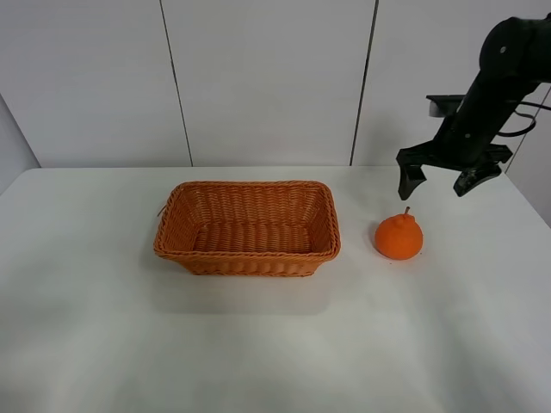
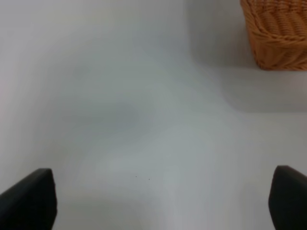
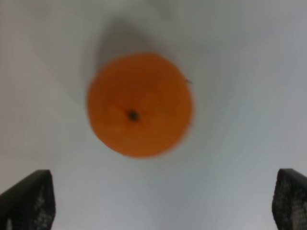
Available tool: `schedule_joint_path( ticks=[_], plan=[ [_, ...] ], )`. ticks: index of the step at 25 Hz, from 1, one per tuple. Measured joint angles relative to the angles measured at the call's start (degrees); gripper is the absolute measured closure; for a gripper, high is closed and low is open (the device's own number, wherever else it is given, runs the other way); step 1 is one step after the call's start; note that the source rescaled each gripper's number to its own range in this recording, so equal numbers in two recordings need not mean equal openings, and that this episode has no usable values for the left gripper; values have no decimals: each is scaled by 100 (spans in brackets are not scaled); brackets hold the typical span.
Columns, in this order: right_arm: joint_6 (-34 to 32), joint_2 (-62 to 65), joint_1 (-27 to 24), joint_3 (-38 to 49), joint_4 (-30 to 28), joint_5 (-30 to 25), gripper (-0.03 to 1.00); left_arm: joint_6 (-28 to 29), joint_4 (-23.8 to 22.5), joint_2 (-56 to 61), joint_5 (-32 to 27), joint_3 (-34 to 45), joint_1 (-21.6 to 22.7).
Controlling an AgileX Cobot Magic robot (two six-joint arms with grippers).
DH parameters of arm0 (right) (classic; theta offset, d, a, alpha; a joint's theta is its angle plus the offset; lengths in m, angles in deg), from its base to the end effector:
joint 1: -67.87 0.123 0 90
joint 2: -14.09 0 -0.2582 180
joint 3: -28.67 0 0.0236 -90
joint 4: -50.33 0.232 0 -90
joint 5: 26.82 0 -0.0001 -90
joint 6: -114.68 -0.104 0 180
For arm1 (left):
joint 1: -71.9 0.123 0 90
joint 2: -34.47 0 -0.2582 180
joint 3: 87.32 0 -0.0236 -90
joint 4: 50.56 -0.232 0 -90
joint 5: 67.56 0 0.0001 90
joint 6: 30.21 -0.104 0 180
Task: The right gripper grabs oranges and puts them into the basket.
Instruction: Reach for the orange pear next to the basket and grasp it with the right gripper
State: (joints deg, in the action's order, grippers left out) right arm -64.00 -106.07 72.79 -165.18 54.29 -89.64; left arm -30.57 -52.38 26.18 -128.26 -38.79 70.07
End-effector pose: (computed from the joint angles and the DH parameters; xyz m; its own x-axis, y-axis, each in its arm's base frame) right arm 0.3766 0.0388 0.2018 -0.9791 -0.0757 -0.1890 -0.0888 0.9941 0.0619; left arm 0.0180 0.0023 0.2588 -0.4614 0.0366 -0.8865 0.0174 0.9993 0.0322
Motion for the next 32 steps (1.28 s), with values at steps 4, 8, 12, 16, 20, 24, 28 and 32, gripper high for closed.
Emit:
schedule_joint_path(
  ticks=[4, 8, 12, 16, 20, 24, 28, 32],
  plan=[
    [-27, -414, 14, -60, 7, 104, -3, 0, 0, 0, 0, 0, 0],
    [53, -767, 14, -60, 78, 299, -3, 0, 0, 0, 0, 0, 0],
    [104, -984, 105, -60, 98, 510, -3, 0, 0, 0, 0, 0, 0],
    [114, -995, 201, -78, 120, 599, -3, 0, 0, 0, 0, 0, 0],
    [127, -995, 213, -78, 118, 715, -3, 0, 0, 0, 0, 0, 0],
    [107, -995, 213, -78, 60, 853, -3, 0, 0, 0, 0, 0, 0],
    [102, -1067, 213, -78, 32, 955, -3, 0, 0, 0, 0, 0, 0],
    [102, -1309, 213, -78, 32, 966, -3, 0, 0, 0, 0, 0, 0]
  ],
)
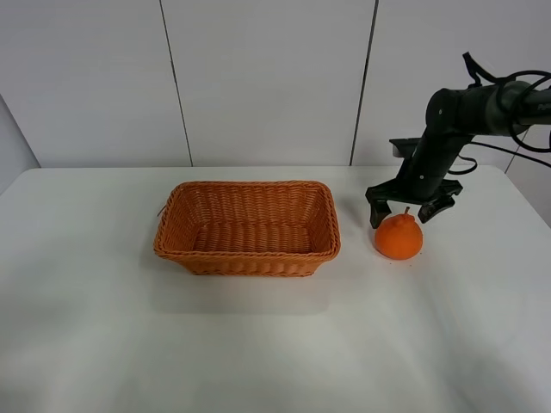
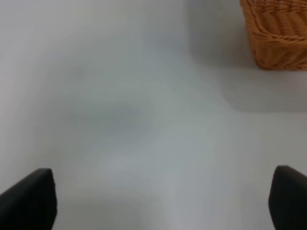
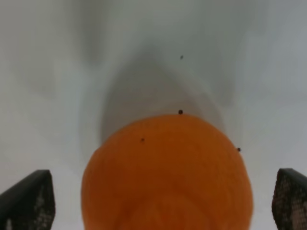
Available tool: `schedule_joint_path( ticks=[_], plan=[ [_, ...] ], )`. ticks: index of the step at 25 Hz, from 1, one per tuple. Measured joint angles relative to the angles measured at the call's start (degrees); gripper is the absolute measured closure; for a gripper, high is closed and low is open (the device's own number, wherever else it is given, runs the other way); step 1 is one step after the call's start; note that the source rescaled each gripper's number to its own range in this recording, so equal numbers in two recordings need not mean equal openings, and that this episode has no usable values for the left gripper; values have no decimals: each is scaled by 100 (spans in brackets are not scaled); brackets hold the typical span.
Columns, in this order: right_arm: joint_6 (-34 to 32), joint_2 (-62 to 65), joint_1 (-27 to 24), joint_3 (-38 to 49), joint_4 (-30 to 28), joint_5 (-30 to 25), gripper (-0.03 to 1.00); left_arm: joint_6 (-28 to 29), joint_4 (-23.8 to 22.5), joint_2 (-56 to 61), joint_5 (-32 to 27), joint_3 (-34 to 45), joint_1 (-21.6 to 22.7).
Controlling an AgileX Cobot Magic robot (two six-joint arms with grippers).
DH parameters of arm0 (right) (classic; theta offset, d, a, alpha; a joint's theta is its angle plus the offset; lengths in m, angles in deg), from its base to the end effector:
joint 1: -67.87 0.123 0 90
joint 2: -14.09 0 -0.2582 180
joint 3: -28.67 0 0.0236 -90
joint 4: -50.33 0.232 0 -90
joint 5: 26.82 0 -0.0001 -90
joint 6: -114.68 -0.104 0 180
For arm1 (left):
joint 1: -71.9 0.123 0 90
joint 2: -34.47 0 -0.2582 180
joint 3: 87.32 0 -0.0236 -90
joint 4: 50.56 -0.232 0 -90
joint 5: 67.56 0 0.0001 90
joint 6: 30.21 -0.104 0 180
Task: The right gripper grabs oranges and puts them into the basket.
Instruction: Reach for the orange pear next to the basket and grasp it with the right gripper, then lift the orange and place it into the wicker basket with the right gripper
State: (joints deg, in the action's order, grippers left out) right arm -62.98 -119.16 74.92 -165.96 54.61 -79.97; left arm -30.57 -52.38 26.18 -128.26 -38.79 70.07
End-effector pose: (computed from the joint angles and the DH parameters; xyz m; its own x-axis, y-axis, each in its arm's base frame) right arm 0.4029 0.0561 0.1179 -0.9825 -0.1175 -0.1442 -0.1271 0.9901 0.0597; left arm 0.0180 0.0023 0.2588 -0.4614 0.0366 -0.8865 0.0174 0.9993 0.0322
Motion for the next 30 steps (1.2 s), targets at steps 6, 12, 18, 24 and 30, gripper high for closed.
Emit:
schedule_joint_path(
  ticks=[6, 12, 18, 24, 30],
  plan=[
    [-18, -284, 0, 0, 0, 14, -3, 0, 0, 0, 0, 0, 0],
    [-116, -284, 0, 0, 0, 20, 17, 0, 0, 0, 0, 0, 0],
    [-153, -223, 0, -13, -23, -76, 97, 0, 0, 0, 0, 0, 0],
    [-148, 44, 0, -662, -64, -577, 96, 0, 0, 0, 0, 0, 0],
    [-121, 305, 0, -2041, -94, -1581, 96, 0, 0, 0, 0, 0, 0]
  ],
)
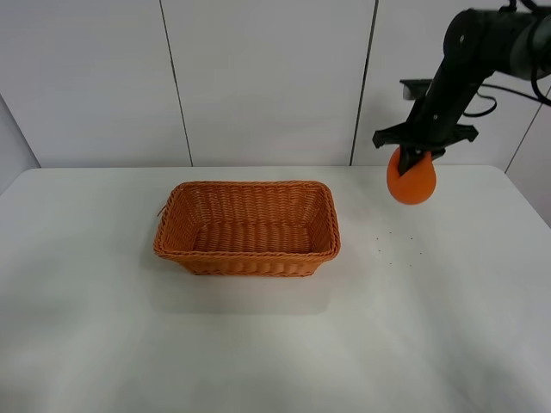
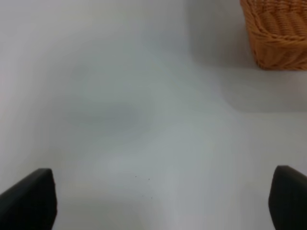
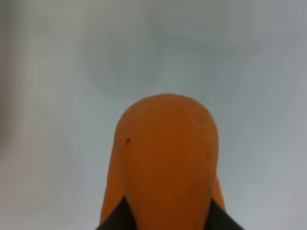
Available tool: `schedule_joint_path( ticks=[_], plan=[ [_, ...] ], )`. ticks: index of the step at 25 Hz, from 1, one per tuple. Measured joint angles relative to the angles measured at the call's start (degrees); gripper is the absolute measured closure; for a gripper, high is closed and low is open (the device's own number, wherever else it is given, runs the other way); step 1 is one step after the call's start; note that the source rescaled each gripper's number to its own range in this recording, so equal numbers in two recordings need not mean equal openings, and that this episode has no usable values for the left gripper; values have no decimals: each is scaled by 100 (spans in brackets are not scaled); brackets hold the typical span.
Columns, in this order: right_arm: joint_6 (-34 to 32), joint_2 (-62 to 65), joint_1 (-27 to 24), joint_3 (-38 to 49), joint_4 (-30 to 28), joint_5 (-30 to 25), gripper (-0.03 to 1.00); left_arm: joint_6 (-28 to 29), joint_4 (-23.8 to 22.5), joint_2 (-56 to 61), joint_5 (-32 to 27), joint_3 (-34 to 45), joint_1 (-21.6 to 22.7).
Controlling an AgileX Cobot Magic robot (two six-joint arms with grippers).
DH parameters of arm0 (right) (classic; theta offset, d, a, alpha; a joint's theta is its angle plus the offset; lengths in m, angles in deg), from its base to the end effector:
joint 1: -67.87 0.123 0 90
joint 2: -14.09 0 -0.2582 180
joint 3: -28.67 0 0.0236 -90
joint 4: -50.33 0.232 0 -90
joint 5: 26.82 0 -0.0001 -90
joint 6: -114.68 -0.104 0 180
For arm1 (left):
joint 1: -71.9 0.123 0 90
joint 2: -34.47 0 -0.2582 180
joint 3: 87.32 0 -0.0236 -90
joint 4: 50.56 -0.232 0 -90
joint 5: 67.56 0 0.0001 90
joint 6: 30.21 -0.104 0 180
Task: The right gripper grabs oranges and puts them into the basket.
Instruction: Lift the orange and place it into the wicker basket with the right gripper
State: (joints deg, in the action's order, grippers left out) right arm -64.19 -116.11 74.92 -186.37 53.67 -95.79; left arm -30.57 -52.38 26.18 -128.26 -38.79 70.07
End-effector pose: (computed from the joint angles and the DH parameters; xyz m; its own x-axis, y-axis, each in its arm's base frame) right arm 0.4243 0.0582 0.2230 -0.9546 -0.1168 -0.2739 -0.1362 0.9893 0.0526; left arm 0.0180 0.0023 0.2588 -0.4614 0.0366 -0.8865 0.0174 0.9993 0.0322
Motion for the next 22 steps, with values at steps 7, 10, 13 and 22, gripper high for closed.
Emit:
schedule_joint_path(
  ticks=[7, 10, 13, 22],
  plan=[
    [11, 39, 340, -720, -99, -81, 96, 0, 0, 0, 0, 0, 0],
    [12, 58, 834, -735, -98, -92, 96, 0, 0, 0, 0, 0, 0],
    [17, 58, 1429, -735, -73, -97, 96, 0, 0, 0, 0, 0, 0],
    [17, -453, 2795, -746, -30, 673, 96, 0, 0, 0, 0, 0, 0]
  ],
)
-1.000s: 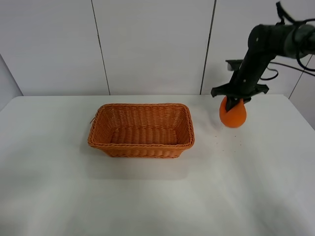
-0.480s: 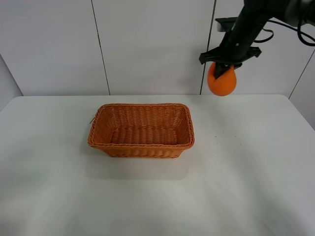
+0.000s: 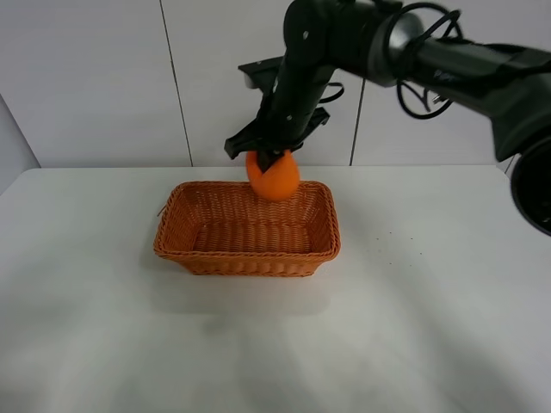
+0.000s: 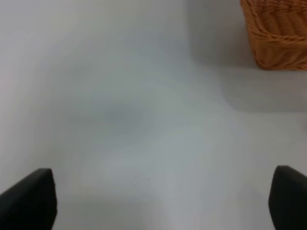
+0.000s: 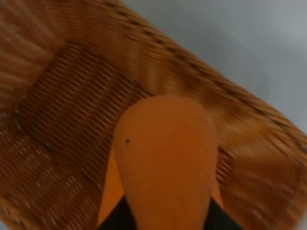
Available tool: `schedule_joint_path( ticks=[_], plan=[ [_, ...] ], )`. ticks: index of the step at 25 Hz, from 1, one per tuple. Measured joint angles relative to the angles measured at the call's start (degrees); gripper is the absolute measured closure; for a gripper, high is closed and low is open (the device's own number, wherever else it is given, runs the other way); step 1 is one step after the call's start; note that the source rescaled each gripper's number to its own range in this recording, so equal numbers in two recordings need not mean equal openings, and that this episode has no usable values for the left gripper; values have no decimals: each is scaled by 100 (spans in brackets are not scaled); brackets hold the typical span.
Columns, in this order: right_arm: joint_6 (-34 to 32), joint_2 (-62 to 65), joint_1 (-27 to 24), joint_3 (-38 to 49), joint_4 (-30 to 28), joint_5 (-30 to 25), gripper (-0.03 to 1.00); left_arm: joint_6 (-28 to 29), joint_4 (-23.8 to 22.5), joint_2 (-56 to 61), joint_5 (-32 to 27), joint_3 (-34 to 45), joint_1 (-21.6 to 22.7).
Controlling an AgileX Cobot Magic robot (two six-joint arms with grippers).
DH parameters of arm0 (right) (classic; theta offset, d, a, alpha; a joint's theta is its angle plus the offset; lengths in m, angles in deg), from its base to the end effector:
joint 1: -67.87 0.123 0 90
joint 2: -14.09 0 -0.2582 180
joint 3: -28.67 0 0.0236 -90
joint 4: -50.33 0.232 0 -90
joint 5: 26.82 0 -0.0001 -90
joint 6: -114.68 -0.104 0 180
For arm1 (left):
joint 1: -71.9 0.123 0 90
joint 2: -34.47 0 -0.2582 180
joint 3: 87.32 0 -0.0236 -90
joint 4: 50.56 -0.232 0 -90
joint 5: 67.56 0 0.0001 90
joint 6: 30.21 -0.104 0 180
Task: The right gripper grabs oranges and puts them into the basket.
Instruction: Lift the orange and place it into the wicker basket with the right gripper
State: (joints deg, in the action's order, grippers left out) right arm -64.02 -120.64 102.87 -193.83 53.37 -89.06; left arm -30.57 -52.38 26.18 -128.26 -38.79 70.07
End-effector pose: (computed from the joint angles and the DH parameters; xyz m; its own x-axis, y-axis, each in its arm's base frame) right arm 0.3733 0.2674 0.2272 -0.7402 -0.5158 -0.4314 -0.5880 0.8077 0.0432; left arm 0.0180 0.0023 0.2588 -0.4614 0.0366 -0.8865 0.0174 0.9993 0.0322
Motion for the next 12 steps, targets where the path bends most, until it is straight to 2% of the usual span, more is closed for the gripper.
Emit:
schedule_joint_path(
  ticks=[5, 7, 8, 12],
  plan=[
    [-62, -651, 204, 0, 38, 636, 95, 0, 0, 0, 0, 0, 0],
    [-96, -849, 223, 0, 82, 666, 84, 0, 0, 0, 0, 0, 0],
    [-131, -921, 223, 0, 108, 651, 73, 0, 0, 0, 0, 0, 0],
    [-131, -960, 223, 6, 152, 582, 16, 0, 0, 0, 0, 0, 0]
  ],
)
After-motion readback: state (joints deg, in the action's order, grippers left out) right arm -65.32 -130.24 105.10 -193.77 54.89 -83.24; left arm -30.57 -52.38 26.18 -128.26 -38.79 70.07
